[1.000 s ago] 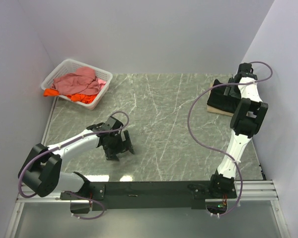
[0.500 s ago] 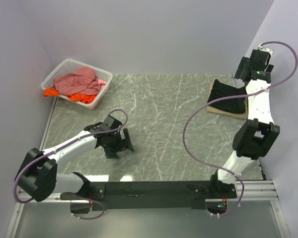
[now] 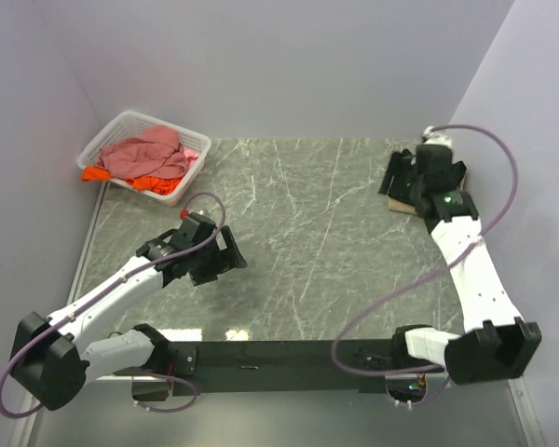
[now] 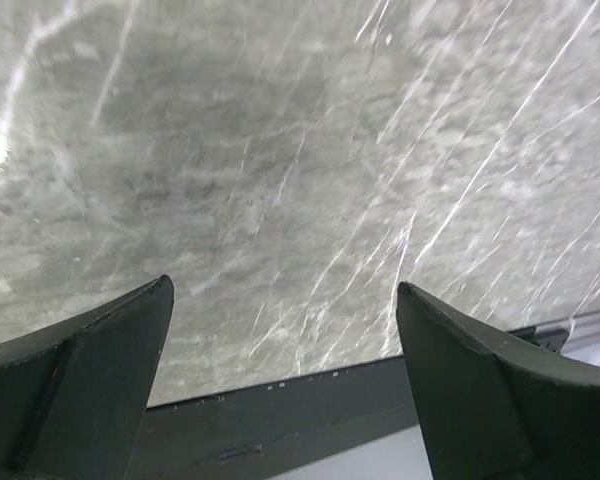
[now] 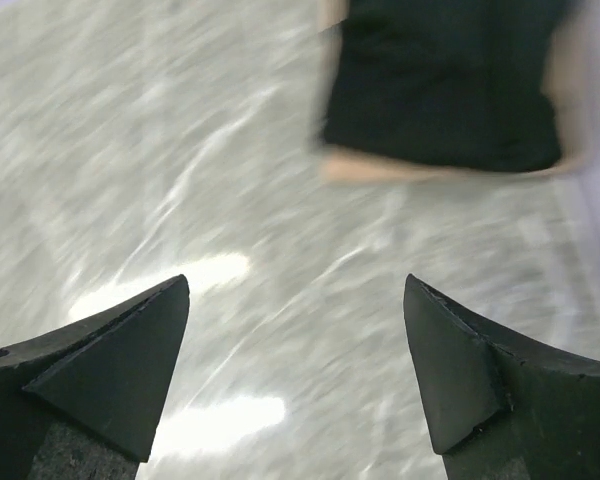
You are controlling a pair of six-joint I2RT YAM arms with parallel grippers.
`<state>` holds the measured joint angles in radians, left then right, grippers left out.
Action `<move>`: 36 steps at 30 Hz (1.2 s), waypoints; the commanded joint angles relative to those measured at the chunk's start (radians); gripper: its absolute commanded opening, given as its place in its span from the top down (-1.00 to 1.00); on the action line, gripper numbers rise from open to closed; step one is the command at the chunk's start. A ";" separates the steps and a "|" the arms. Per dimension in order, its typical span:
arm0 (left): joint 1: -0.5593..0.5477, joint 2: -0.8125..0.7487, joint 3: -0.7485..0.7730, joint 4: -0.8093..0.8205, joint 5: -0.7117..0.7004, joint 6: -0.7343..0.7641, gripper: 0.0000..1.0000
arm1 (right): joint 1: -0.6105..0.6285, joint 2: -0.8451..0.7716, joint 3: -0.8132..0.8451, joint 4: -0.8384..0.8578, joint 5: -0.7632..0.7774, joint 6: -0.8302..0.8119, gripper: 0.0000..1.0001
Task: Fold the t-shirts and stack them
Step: Neatly place the folded tshirt to the corner
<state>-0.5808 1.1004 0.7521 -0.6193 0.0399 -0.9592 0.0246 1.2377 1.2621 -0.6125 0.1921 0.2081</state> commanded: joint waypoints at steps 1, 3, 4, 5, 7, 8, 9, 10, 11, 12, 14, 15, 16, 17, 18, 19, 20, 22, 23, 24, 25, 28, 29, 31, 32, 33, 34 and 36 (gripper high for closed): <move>0.002 -0.056 0.013 -0.010 -0.073 -0.007 -0.99 | 0.124 -0.075 -0.068 -0.059 -0.058 0.089 -0.88; 0.002 -0.086 0.009 -0.013 -0.089 -0.007 -0.99 | 0.211 -0.125 -0.152 -0.073 -0.112 0.157 -0.88; 0.002 -0.096 0.007 -0.014 -0.103 -0.009 -0.99 | 0.237 -0.142 -0.183 -0.069 -0.167 0.180 -0.89; 0.002 -0.114 0.006 -0.017 -0.115 -0.015 -0.99 | 0.270 -0.159 -0.238 -0.067 -0.184 0.232 -0.88; 0.002 -0.132 0.004 -0.020 -0.135 -0.019 -0.99 | 0.360 -0.190 -0.283 -0.066 -0.213 0.272 -0.88; 0.002 -0.146 -0.002 -0.016 -0.147 -0.018 -0.99 | 0.391 -0.198 -0.302 -0.067 -0.218 0.310 -0.88; 0.002 -0.154 -0.002 -0.014 -0.150 -0.018 -0.99 | 0.420 -0.204 -0.326 -0.067 -0.218 0.329 -0.88; 0.002 -0.157 -0.005 -0.011 -0.155 -0.015 -0.99 | 0.489 -0.204 -0.335 -0.066 -0.220 0.346 -0.88; 0.002 -0.163 -0.007 -0.005 -0.156 -0.012 -0.99 | 0.521 -0.201 -0.351 -0.059 -0.217 0.375 -0.89; 0.002 -0.165 -0.007 -0.003 -0.158 -0.010 -0.99 | 0.558 -0.198 -0.354 -0.056 -0.211 0.387 -0.89; 0.002 -0.163 -0.011 0.000 -0.160 -0.009 -0.98 | 0.645 -0.172 -0.363 -0.047 -0.198 0.422 -0.88; 0.002 -0.162 -0.013 0.001 -0.158 -0.010 -0.97 | 0.667 -0.161 -0.363 -0.044 -0.195 0.428 -0.88; 0.002 -0.160 -0.014 0.003 -0.156 -0.007 -0.97 | 0.688 -0.150 -0.363 -0.043 -0.195 0.435 -0.88; 0.002 -0.159 -0.013 0.004 -0.158 -0.006 -0.95 | 0.721 -0.139 -0.359 -0.046 -0.160 0.444 -0.88; 0.002 -0.159 -0.013 0.004 -0.164 -0.004 -0.94 | 0.732 -0.120 -0.354 -0.046 -0.151 0.447 -0.89; 0.002 -0.160 -0.013 0.004 -0.167 -0.003 -0.94 | 0.739 -0.112 -0.351 -0.046 -0.143 0.451 -0.89; 0.002 -0.163 -0.011 0.006 -0.172 0.003 -0.94 | 0.751 -0.100 -0.343 -0.050 -0.135 0.461 -0.89; 0.002 -0.168 -0.014 0.006 -0.190 0.002 -0.93 | 0.764 -0.092 -0.337 -0.049 -0.114 0.464 -0.89; 0.002 -0.178 -0.016 0.012 -0.190 0.013 -0.93 | 0.768 -0.089 -0.334 -0.049 -0.106 0.465 -0.89; 0.002 -0.185 -0.019 0.022 -0.183 0.026 -0.93 | 0.776 -0.084 -0.334 -0.046 -0.099 0.465 -0.89; 0.002 -0.197 -0.020 0.033 -0.184 0.037 -0.93 | 0.778 -0.081 -0.333 -0.046 -0.097 0.464 -0.90; 0.002 -0.212 -0.011 0.032 -0.209 0.053 -0.94 | 0.787 -0.064 -0.326 -0.046 -0.085 0.461 -0.90; 0.002 -0.215 -0.008 0.033 -0.215 0.063 -0.94 | 0.790 -0.057 -0.319 -0.047 -0.082 0.459 -0.90; 0.002 -0.212 -0.004 0.030 -0.219 0.066 -0.94 | 0.798 -0.050 -0.311 -0.052 -0.071 0.456 -0.90; 0.002 -0.203 0.001 0.030 -0.225 0.073 -0.95 | 0.799 -0.047 -0.305 -0.053 -0.069 0.453 -0.90; 0.002 -0.195 0.001 0.032 -0.224 0.077 -0.94 | 0.799 -0.046 -0.305 -0.052 -0.069 0.453 -0.90; 0.004 -0.191 0.004 0.033 -0.224 0.077 -0.94 | 0.801 -0.043 -0.303 -0.052 -0.068 0.453 -0.90; 0.002 -0.172 0.009 0.038 -0.233 0.080 -0.94 | 0.801 -0.037 -0.300 -0.053 -0.068 0.447 -0.90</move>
<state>-0.5808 0.9134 0.7387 -0.6090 -0.1600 -0.9085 0.8162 1.1938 0.9180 -0.6773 0.0895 0.6571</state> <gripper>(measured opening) 0.970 0.951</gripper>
